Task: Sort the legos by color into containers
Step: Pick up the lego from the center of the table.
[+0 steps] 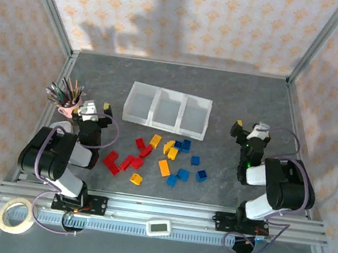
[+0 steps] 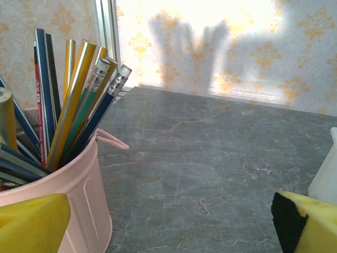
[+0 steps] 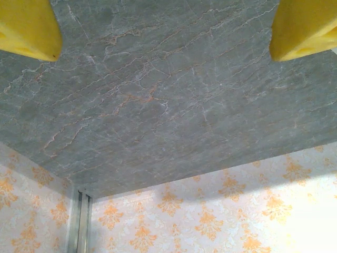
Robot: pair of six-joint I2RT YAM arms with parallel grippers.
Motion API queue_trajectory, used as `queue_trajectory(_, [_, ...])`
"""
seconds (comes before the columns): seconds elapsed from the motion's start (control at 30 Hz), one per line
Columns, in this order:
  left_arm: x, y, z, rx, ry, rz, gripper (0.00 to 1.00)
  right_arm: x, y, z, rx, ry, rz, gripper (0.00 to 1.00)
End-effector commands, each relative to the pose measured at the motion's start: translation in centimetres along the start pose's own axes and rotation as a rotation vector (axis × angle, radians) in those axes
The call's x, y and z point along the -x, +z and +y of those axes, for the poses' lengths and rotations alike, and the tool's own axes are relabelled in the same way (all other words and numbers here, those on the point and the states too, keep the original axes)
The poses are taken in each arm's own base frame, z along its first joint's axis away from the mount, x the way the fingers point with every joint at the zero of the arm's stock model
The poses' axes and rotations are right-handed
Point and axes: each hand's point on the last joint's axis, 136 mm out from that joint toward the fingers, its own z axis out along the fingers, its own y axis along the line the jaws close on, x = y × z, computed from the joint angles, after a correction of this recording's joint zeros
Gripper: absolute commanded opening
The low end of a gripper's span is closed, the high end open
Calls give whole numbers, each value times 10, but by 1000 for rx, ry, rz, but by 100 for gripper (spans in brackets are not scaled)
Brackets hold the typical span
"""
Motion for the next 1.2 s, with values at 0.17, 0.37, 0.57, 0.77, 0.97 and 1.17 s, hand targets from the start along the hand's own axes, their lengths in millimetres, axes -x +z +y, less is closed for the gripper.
queue_trajectory(0.17, [10,4,0,-3,-36,-29,100,12,1,0,5,-1,-42,100])
queue_trajectory(0.37, [10,4,0,-3,-36,-29,100,12,0,1,6,-1,-42,100])
queue_trajectory(0.57, [10,4,-1,-4,-37,-29,100,12,0,1,6,-2,-41,100])
queue_trajectory(0.77, [10,4,-1,-10,-33,-28,100,12,1,1,6,-2,-42,100])
queue_trajectory(0.97, [10,4,-2,-9,-33,-26,100,13,1,1,6,-1,-43,100])
queue_trajectory(1.17, [10,4,-5,-29,-28,-27,100,13,0,1,6,-1,-46,100])
